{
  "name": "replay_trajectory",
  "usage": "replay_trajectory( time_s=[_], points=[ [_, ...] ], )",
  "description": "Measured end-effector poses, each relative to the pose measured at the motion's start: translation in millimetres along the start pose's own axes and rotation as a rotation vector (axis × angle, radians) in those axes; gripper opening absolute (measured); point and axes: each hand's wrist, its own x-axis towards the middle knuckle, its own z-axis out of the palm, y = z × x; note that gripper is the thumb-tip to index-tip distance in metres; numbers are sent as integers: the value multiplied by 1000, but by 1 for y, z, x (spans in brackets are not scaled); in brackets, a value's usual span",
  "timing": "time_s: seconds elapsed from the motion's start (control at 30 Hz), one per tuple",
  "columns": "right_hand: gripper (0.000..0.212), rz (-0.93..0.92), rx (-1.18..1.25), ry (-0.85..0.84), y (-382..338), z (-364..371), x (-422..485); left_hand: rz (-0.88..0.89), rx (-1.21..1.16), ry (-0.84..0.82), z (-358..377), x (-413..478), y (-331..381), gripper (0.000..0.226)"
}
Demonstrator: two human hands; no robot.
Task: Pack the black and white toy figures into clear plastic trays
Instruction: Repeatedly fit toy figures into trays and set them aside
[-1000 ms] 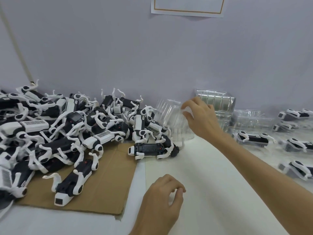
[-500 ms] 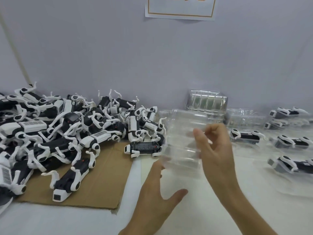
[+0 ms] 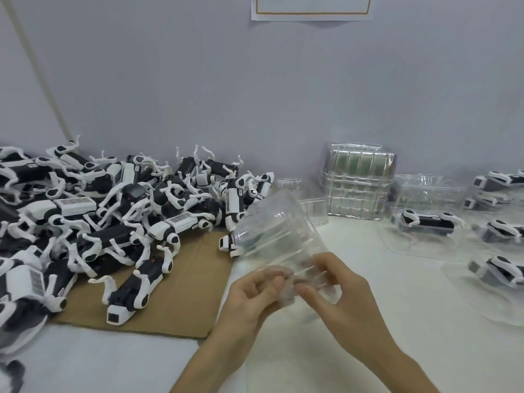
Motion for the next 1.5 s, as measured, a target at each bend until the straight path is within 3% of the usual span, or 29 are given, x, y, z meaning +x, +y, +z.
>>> replay_trajectory(
  time_s=[0.13,0.4,0.7,0.8,0.93,1.1,1.27,1.5],
  points=[
    [24,-28,44,44,-1,3,-3,-31,22,-129,6,-3,-8,37],
    [19,-65,47,-17,-3,1,-4,35,113,114,7,-4,-2,27],
    [21,29,183,133,-3,-13,4,-36,-15,8,1,0,-1,28],
    [19,44,215,156,-2,-18,7,-34,-29,79,0,2,-3,25],
    [21,66,276,323,3,-33,15,-9,-54,211,-8,6,-2,29],
    [26,78,205,470,11,-54,18,-63,-187,307,-19,8,1,18],
    [59,67,117,394,9,-56,25,-201,-313,466,-19,5,-1,14],
    [69,-159,-243,347,-5,-41,95,-316,-256,553,-13,6,-4,14]
  ],
)
